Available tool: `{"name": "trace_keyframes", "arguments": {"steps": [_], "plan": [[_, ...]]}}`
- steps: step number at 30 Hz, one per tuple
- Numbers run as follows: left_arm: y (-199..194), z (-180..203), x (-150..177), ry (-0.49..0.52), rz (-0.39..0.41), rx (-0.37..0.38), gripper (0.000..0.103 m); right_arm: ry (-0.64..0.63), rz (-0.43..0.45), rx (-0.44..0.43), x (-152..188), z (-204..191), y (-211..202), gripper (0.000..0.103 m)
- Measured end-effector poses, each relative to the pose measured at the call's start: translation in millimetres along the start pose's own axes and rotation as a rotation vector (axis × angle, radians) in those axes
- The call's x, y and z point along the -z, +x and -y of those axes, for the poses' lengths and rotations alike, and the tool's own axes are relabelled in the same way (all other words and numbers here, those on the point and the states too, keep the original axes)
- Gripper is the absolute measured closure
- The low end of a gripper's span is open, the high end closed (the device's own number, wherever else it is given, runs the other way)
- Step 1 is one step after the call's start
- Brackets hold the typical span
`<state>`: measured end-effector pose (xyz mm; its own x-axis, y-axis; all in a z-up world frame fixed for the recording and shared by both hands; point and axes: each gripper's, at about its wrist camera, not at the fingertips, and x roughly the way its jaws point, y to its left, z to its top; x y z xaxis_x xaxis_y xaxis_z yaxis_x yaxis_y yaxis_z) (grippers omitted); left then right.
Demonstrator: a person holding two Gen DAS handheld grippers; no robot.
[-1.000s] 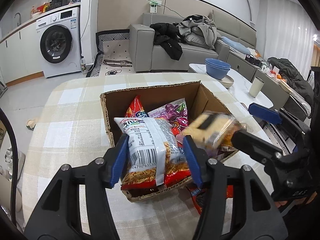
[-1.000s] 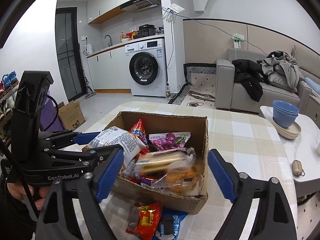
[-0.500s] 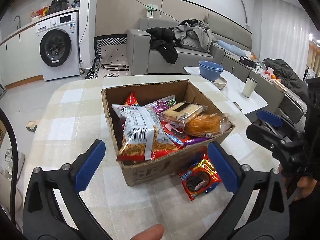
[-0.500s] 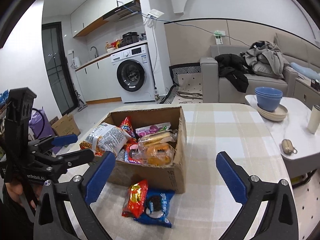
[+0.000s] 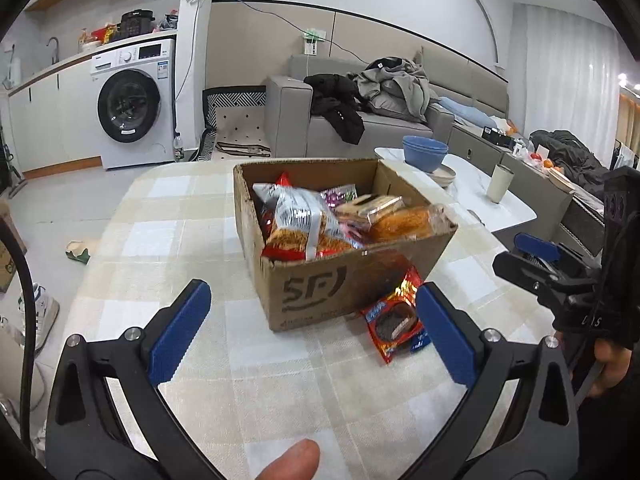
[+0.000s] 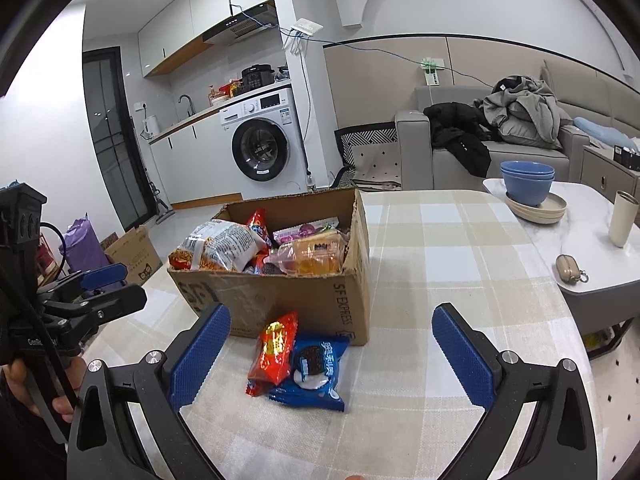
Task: Organize snacks
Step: 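Move both open grippers back toward the red and blue packs beside the box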
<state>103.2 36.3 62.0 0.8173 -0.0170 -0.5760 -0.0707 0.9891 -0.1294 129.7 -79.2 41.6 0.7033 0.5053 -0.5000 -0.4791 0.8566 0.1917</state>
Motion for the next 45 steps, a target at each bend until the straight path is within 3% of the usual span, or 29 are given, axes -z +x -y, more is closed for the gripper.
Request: {"name": "trace_keyframes", "arguments": {"steps": [7,14,25,36,40,45], "plan": [[4.1,3.2,21.2,0.041,-0.049,-0.010,0.001,-0.039,-0.049,0.033,8.0,-4.4,7.8,0.000],[16.7,-5.6,29.0,0.004,-0.064,0.002,0.001,-0.020,-0.067,0.027,10.0,-1.6,13.3,0.000],[35.8,-4.4,41.7,0.005,-0.061,-0.075,0.001,-0.035,-0.091,0.056,14.5,-5.8,23.5,0.000],[56.2,-7.0,54.3,0.038,-0.052,-0.129,0.001,-0.010,-0.199,0.143,25.6,8.5,49.1,0.000],[62.0,-15.9,53.6,0.009,-0.065,-0.107,0.001,-0.002,-0.267,0.174,32.2,14.0,67.4,0.000],[70.5,-27.0,54.1,-0.026,-0.087,-0.092,0.001,-0.045,-0.327,0.121,42.1,0.5,86.3,0.000]]}}
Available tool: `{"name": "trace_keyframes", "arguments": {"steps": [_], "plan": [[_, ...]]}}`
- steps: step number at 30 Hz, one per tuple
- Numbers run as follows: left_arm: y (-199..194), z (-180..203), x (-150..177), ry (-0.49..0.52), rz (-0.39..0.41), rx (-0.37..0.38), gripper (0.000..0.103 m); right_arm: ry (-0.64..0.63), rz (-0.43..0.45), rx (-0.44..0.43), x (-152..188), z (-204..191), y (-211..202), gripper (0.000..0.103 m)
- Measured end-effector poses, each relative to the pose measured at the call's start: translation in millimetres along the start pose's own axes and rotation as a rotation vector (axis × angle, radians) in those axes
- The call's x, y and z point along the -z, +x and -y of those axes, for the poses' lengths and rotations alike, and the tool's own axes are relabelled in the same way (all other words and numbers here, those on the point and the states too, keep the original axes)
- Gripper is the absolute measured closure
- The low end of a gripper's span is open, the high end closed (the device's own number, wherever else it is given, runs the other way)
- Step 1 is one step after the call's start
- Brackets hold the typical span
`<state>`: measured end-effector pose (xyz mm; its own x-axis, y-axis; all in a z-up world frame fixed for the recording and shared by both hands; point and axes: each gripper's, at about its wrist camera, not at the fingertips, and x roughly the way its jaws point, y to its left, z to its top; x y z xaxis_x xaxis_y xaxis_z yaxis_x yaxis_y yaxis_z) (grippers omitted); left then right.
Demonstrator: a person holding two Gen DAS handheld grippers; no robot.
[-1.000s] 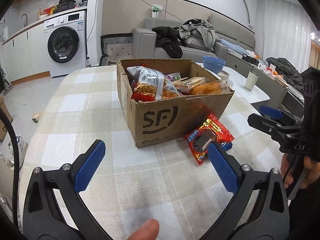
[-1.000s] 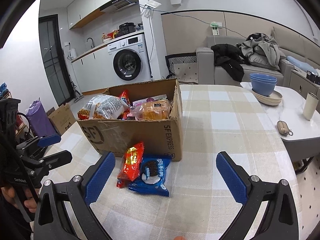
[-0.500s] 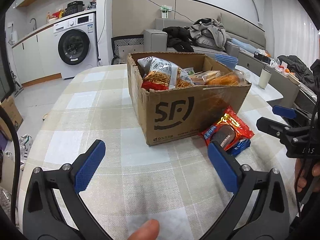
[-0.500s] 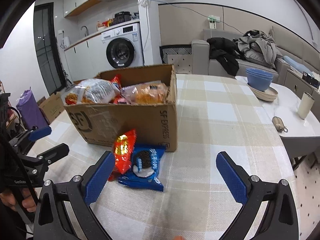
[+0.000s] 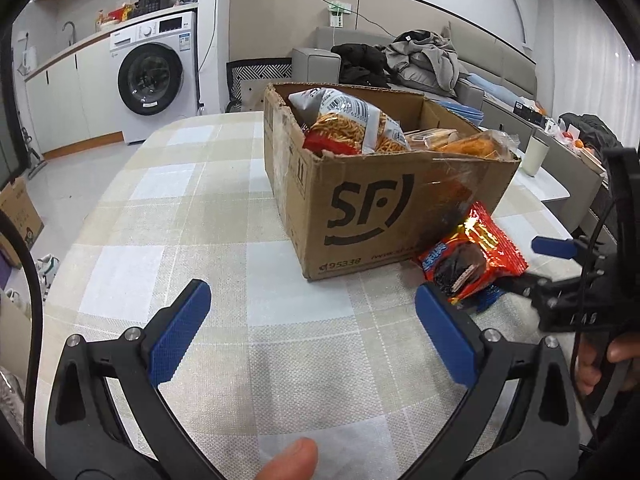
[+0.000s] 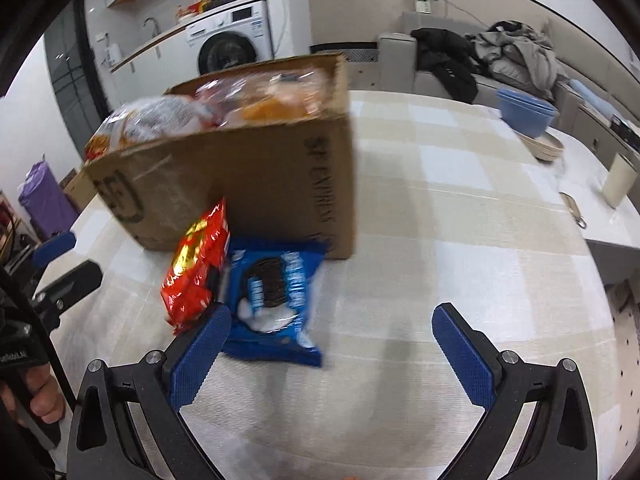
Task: Organize snacks
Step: 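Move both open grippers back toward the red and blue packs beside the box, then grasp the blue Oreo pack with the right gripper while the left grasps the red snack pack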
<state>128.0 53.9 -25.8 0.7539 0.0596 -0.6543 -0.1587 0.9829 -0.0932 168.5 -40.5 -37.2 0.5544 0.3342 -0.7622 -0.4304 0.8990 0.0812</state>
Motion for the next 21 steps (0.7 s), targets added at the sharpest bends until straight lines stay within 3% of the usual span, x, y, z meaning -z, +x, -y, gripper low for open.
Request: {"name": "trace_keyframes", "arguments": {"steps": [7,12,21], "plan": [[11.5,-9.0,0.2,-0.014,-0.015,0.008,0.001,-0.045,-0.053,-0.018,-2.5,-16.8,21.5,0.000],[16.0,-8.8,0.4,-0.012,-0.025,0.003,0.001,-0.062,-0.096,0.029,-8.2,-16.2,36.1,0.000],[17.9,-7.2,2.2,0.006,-0.033,0.000,0.001,-0.059,-0.088,0.011,-7.5,-12.6,38.8,0.001]]}}
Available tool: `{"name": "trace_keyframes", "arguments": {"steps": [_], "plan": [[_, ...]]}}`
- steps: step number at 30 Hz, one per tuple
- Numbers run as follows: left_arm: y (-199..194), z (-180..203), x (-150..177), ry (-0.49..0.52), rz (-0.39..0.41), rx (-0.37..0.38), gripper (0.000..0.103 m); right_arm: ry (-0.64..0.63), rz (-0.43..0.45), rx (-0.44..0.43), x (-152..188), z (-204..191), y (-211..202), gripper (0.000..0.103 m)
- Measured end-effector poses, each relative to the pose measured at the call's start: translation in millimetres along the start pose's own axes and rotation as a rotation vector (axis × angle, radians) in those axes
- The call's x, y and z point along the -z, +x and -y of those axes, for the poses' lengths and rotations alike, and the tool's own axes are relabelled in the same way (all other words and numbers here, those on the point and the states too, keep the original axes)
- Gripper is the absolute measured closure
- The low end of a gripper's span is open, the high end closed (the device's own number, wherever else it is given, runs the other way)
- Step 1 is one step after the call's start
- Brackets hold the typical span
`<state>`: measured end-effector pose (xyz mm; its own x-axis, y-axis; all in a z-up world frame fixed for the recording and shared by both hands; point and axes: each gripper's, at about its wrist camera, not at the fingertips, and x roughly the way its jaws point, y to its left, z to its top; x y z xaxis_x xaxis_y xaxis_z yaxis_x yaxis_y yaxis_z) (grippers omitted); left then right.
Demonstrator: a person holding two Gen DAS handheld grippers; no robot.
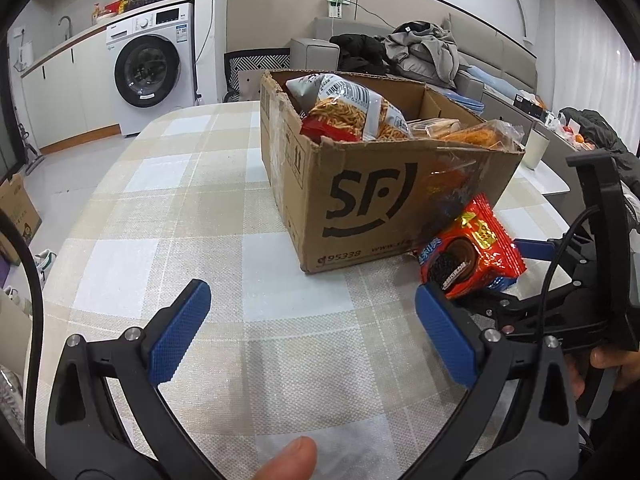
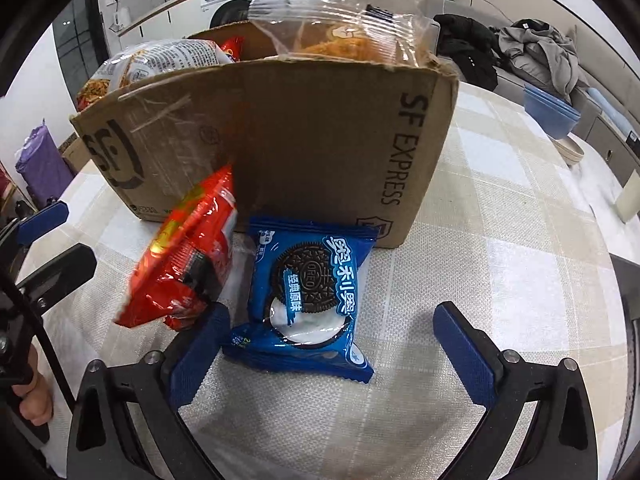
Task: Organize snacks
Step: 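Grasp the blue Oreo pack with the right gripper while the left grasps the red snack pack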
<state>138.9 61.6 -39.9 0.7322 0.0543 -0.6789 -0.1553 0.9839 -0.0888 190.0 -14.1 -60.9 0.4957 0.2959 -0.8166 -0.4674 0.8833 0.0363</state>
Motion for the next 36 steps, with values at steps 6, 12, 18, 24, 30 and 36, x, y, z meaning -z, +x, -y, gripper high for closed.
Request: {"name": "trace_keyframes", "arguments": {"steps": [6,12,18,24,30,36], "plan": [[-2.6,1.7,0.9,0.009,0.028,-0.015,0.001,0.064,0.049,-0.038,10.6,14.2,-16.2,0.026],[-4.8,11.0,2.7,0.056,0.031,0.011,0.001,0.133,0.079,-0.099,12.6,35.3,-23.1,0.051],[-4.7,19.8,3.4,0.096,0.026,0.009,0.001,0.119,0.085,-0.106,13.3,34.9,-26.6,0.059],[0.9,20.8,6.5,0.088,-0.032,0.049,0.001,0.081,0.086,-0.141,16.7,30.3,-29.1,0.059],[1.2,21.8,7.8,0.089,-0.035,0.066,0.001,-0.005,0.099,-0.191,17.2,7.5,-38.2,0.059],[-0.2,18.3,8.6,0.073,-0.033,0.100,0.001,-0.040,0.077,-0.206,15.8,-5.0,-32.5,0.059]]}}
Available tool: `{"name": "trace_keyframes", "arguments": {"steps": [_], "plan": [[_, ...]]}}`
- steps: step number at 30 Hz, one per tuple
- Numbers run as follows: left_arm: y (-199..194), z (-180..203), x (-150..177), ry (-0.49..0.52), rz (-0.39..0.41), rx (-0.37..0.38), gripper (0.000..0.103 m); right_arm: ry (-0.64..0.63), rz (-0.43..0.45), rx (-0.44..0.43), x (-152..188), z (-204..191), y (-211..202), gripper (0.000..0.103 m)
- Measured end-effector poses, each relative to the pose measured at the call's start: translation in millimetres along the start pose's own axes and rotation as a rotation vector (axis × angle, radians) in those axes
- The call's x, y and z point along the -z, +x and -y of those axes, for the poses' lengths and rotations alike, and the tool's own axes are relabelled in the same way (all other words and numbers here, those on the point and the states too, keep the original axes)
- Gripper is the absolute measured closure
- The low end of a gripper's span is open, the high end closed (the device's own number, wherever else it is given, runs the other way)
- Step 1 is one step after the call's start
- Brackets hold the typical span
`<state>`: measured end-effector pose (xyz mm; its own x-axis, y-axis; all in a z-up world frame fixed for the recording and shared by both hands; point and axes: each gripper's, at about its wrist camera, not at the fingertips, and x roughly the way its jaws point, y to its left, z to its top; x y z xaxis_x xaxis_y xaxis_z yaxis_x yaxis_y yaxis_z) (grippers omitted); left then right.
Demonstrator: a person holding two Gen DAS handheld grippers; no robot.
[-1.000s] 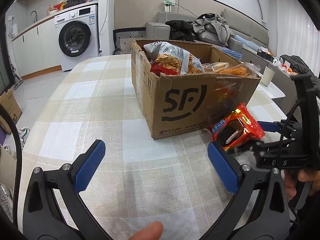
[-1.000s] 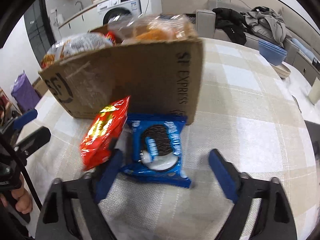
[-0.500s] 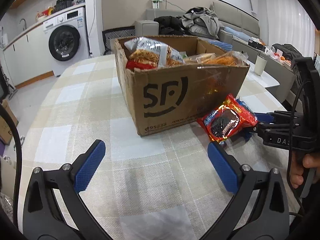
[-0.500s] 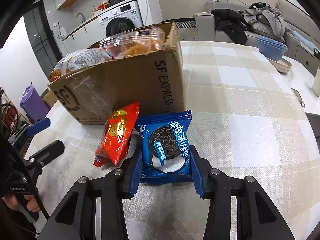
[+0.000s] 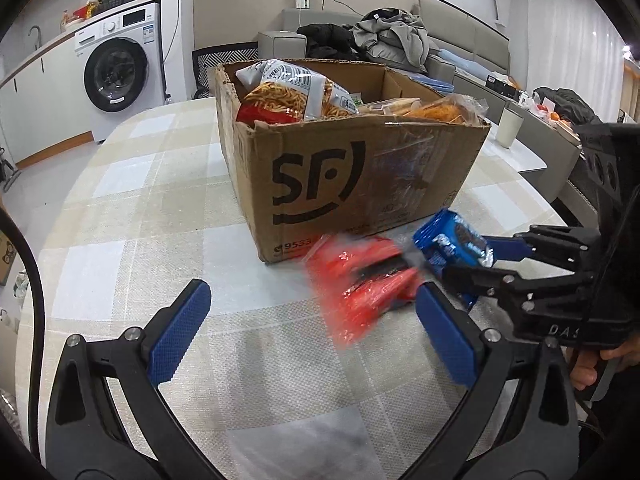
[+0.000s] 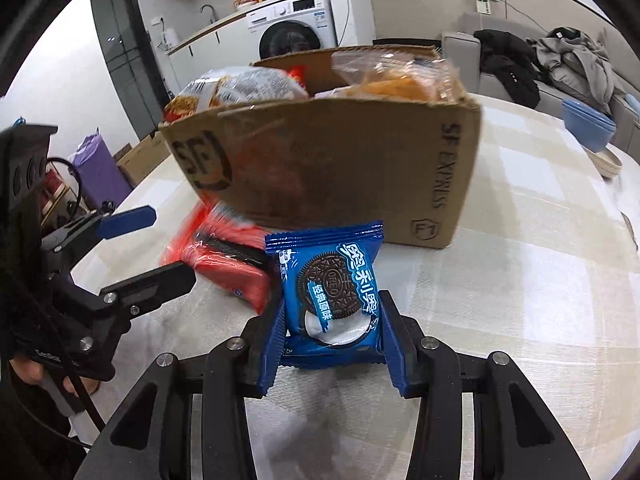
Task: Organize snacks
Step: 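Grasp the blue Oreo pack with the right gripper while the left grasps the red snack pack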
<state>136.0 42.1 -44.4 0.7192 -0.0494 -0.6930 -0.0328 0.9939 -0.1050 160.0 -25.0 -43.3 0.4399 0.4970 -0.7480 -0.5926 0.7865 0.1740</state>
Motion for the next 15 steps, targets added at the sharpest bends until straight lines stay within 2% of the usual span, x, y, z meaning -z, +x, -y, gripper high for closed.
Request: {"name": "trace_keyframes", "arguments": {"steps": [10,15], "plan": [[4.9,4.1,-1.4,0.006,-0.026,0.002,0.001,0.000,0.005,-0.001,-2.5,2.3,-2.9,0.058],[12.3,18.5,-3.0,0.024,-0.050,-0.009,0.001,0.003,0.009,0.006,-3.0,1.9,-5.2,0.058]]}}
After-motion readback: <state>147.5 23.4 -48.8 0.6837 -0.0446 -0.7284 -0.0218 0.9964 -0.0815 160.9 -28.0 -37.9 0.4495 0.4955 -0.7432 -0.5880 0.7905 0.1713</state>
